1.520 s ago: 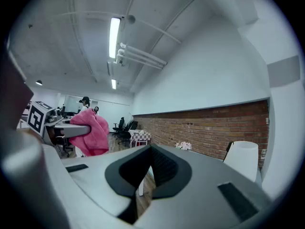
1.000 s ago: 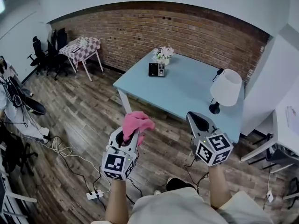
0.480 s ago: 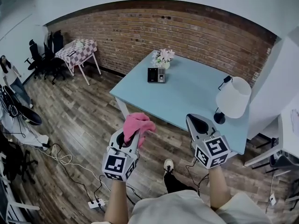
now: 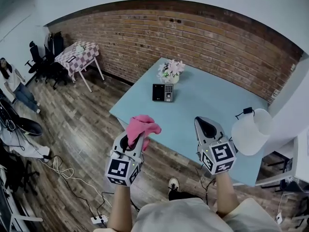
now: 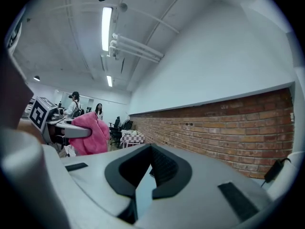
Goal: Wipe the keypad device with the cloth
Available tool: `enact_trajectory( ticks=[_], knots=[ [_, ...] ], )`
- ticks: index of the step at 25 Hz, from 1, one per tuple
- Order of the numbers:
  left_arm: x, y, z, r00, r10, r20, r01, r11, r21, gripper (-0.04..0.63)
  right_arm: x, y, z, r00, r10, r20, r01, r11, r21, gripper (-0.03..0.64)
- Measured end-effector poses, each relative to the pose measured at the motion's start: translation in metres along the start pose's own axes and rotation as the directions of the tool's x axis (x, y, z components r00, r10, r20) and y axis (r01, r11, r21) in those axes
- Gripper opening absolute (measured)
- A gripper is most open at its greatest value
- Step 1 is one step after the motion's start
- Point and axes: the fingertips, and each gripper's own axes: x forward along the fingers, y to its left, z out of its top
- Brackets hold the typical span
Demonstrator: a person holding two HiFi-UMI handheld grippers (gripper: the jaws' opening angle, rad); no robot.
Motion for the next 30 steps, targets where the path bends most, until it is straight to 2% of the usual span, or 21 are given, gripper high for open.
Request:
enact_trajectory(
  ticks=[10, 18, 26, 30],
  knots=[
    [0.101, 0.04, 0.002, 1.0, 0.026, -0.016, -0.026, 1.0, -0.002, 0.117, 0.09, -0.066, 0.0, 1.0, 0.021, -0.021, -0.021, 0.999, 0.033, 0.014],
    [0.159, 0.064, -0.012, 0.998, 0.056, -0.042, -0.055, 0.998, 0.003, 0.117, 0.152, -0.089, -0.015, 0.997, 0.072, -0.042, -0.07, 0.997, 0.039, 0.014],
    [0.211, 0.094, -0.031, 0.994, 0.061, -0.086, -0.061, 0.998, -0.003, 0.117, 0.202, -0.108, -0.048, 0.992, 0.053, -0.114, -0.046, 0.997, 0.063, 0.015],
    [0.246, 0.114, -0.052, 0.994, 0.038, -0.106, -0.041, 0.999, -0.025, 0.117, 0.23, -0.117, -0.07, 0.988, 0.022, -0.156, -0.012, 0.998, 0.067, 0.017]
  ],
)
